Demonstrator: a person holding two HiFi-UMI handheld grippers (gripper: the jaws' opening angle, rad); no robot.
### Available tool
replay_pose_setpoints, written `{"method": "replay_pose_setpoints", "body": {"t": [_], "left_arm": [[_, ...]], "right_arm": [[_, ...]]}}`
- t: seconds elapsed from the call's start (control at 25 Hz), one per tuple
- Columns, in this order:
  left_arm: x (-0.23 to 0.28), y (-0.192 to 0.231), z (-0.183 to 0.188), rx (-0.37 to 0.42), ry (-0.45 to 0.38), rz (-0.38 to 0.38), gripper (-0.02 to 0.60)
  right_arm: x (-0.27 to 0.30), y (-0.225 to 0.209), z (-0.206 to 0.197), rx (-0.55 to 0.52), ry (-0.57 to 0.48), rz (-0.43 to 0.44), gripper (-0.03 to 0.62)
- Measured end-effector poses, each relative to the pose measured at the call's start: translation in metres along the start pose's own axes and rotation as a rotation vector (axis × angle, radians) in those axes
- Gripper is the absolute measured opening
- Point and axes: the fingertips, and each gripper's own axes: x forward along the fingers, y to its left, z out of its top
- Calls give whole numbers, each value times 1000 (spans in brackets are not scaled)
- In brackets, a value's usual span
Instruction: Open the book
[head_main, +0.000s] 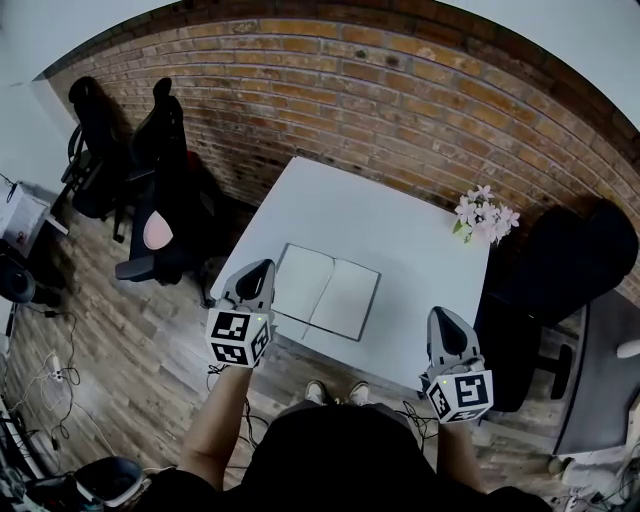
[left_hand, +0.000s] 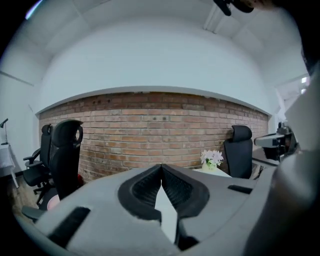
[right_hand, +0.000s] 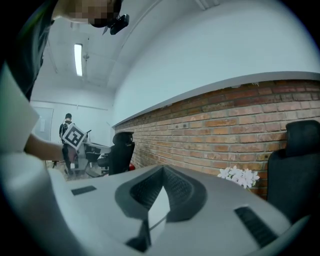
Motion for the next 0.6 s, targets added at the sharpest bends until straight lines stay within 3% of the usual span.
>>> {"method": "replay_pose_setpoints", "body": {"t": [0.28, 0.6], "left_arm": [[-18, -18, 54, -19, -129, -21, 25], [-51, -31, 89, -19, -253, -11, 25]], "right_arm": [[1, -18, 20, -12, -48, -9, 11], [-6, -57, 29, -2, -77, -83, 11]]}}
